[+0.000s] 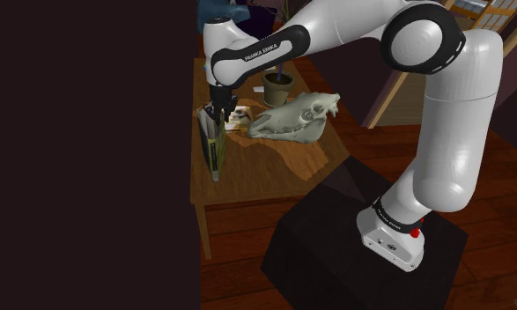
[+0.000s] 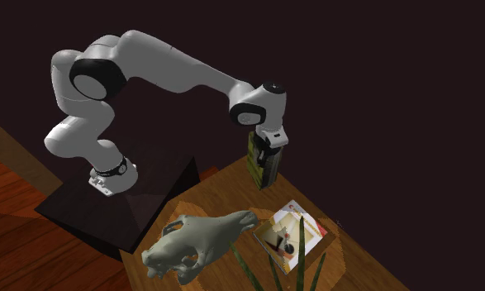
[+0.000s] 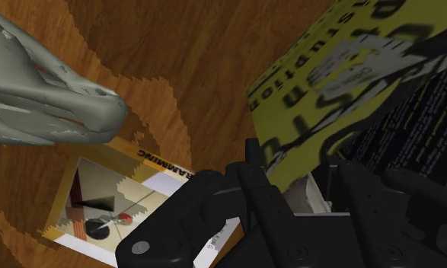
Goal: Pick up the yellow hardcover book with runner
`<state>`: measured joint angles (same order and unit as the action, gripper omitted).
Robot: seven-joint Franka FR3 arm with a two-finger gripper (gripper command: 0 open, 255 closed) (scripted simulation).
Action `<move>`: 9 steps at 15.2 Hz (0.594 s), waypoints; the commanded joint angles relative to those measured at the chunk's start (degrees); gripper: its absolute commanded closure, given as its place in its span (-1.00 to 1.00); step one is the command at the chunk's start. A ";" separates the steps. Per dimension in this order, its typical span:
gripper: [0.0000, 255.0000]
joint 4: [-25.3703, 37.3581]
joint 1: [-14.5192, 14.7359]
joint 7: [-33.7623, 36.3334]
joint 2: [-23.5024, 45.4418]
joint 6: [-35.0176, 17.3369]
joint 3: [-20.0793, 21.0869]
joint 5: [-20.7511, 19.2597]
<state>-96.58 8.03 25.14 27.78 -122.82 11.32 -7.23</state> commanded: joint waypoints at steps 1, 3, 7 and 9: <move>1.00 0.01 0.01 0.01 0.00 0.00 0.02 0.02; 1.00 0.15 -0.07 -0.12 -0.35 0.48 0.05 0.11; 1.00 1.27 -0.16 -0.37 -1.72 2.95 0.24 0.48; 1.00 1.92 -0.20 -0.50 -2.35 4.21 0.33 0.66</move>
<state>-94.93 7.84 24.70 25.84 -119.24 11.58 -6.68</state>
